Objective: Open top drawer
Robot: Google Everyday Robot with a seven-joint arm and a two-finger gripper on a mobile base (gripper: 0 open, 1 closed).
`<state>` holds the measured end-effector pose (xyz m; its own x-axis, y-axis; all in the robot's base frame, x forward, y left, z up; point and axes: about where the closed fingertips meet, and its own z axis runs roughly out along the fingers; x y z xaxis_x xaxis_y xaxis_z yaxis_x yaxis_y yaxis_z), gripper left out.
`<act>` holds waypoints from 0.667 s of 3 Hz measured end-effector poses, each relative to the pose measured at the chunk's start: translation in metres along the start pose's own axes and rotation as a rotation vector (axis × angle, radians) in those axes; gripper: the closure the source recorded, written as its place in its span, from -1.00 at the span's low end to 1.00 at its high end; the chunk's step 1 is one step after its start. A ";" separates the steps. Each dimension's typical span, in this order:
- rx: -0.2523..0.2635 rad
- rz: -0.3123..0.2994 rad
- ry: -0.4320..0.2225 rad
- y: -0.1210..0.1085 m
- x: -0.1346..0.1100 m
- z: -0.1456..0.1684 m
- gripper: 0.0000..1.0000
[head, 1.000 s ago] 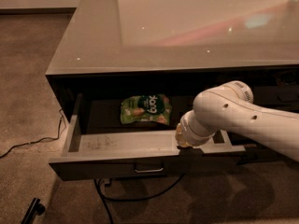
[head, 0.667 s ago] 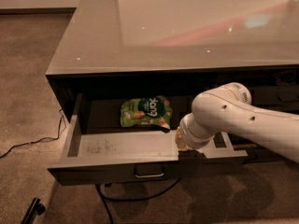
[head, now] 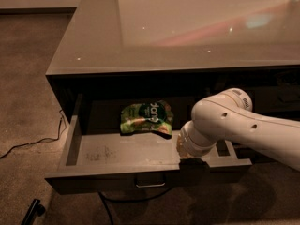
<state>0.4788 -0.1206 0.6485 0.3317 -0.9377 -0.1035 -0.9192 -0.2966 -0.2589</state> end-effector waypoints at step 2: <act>0.000 0.000 0.000 0.000 0.000 0.000 0.16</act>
Offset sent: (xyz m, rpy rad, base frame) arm -0.0002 0.0000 0.0000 -0.0004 0.0001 0.0002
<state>0.4786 -0.1207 0.6485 0.3319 -0.9376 -0.1032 -0.9192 -0.2969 -0.2587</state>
